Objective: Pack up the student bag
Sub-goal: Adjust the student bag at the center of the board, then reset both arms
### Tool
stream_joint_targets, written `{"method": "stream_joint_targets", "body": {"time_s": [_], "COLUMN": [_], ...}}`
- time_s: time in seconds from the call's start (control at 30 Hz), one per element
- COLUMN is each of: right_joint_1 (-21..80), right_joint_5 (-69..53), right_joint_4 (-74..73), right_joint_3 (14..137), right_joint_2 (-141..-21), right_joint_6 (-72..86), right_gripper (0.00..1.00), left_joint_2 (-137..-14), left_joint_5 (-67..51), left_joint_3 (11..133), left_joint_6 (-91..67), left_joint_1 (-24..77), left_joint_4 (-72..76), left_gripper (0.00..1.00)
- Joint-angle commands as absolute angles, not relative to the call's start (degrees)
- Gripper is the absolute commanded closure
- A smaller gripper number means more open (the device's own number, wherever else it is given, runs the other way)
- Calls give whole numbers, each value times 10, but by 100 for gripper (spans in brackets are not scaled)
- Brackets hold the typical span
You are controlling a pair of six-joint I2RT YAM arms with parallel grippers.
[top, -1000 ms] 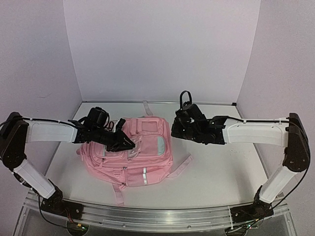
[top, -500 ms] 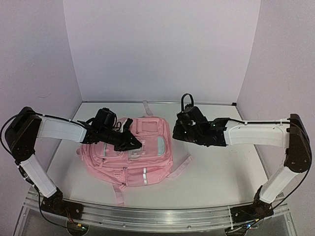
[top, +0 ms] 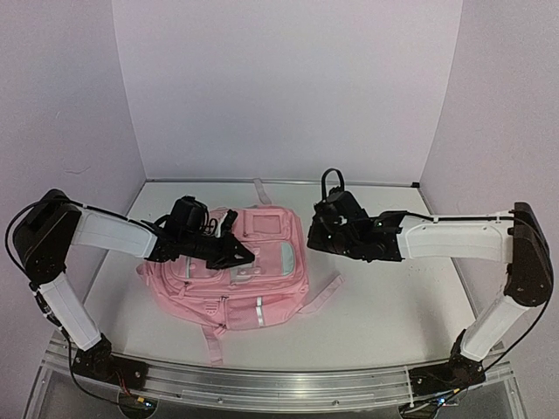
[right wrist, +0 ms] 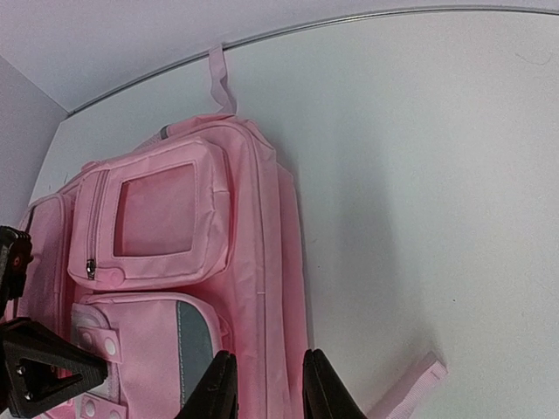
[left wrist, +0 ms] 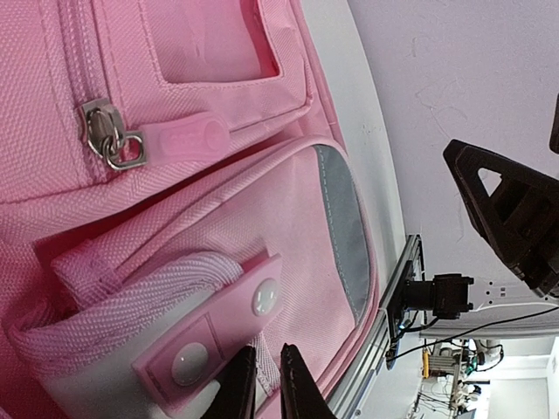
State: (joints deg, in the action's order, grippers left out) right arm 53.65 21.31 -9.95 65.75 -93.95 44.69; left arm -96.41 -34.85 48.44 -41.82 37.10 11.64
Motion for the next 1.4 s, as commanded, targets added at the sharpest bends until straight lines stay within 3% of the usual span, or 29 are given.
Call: {"method": "stream_joint_targets", "body": {"time_s": [0.0,0.23,0.4,0.5,0.63,0.77,0.97,1.2,1.37], "right_joint_1": [535,534,528,518,492,436,321,171,146], "right_joint_5": [229,241,236,221,203,156,113,77,120], "right_joint_4": [-92,-92,-92,-91,-86,-67,-55,-40,35], "right_joint_3": [657,647,645,652,647,623,576,514,447], "right_joint_2": [-914,-888,-885,-890,-888,-875,-839,-740,-617], "right_joint_6": [451,450,437,411,377,341,302,261,202], "right_gripper": [73,71,68,51,18,3,2,2,2], "left_joint_2": [-1027,-1041,-997,-970,-941,-905,-856,-756,-652], "left_joint_5": [-270,-235,-233,-232,-238,-256,-229,-189,-64], "left_joint_3": [461,494,533,580,620,629,623,518,453], "left_joint_6": [-390,-353,-323,-288,-248,-224,-142,-195,-174], "left_joint_1": [380,391,390,389,357,282,177,26,9], "left_joint_4": [34,-17,-44,-83,-123,-154,-199,-92,-41], "left_gripper": [88,88,76,64,35,13,2,0,0]}}
